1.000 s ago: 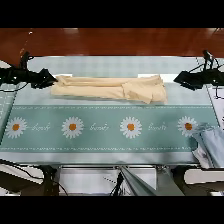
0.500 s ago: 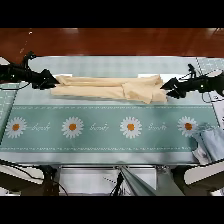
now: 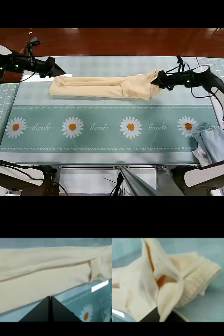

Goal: Fold the shirts.

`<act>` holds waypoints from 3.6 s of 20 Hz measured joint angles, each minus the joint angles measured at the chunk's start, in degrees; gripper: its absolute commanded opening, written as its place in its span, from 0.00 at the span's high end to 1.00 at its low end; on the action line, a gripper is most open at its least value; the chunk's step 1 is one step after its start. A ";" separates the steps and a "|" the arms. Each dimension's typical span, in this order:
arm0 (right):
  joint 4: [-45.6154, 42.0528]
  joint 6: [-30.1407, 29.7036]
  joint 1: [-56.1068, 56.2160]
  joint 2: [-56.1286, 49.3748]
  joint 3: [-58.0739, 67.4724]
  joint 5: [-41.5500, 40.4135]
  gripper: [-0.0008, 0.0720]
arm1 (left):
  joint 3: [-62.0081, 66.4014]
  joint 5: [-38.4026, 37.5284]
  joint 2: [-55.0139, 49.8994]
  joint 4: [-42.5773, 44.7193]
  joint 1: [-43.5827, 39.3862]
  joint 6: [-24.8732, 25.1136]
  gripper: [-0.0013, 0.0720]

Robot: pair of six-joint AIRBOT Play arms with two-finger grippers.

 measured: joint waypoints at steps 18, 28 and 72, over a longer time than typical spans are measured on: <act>-28.81 16.87 5.68 37.07 -0.02 19.87 0.96 | -1.97 13.11 2.12 5.31 -40.06 -5.25 0.96; -29.64 22.12 5.79 47.95 -0.02 28.46 0.96 | -3.69 22.08 -5.62 2.73 -53.90 -8.87 0.96; -45.27 18.84 10.97 25.83 -11.43 16.48 0.13 | -14.27 7.02 45.66 21.11 -13.33 -8.68 0.96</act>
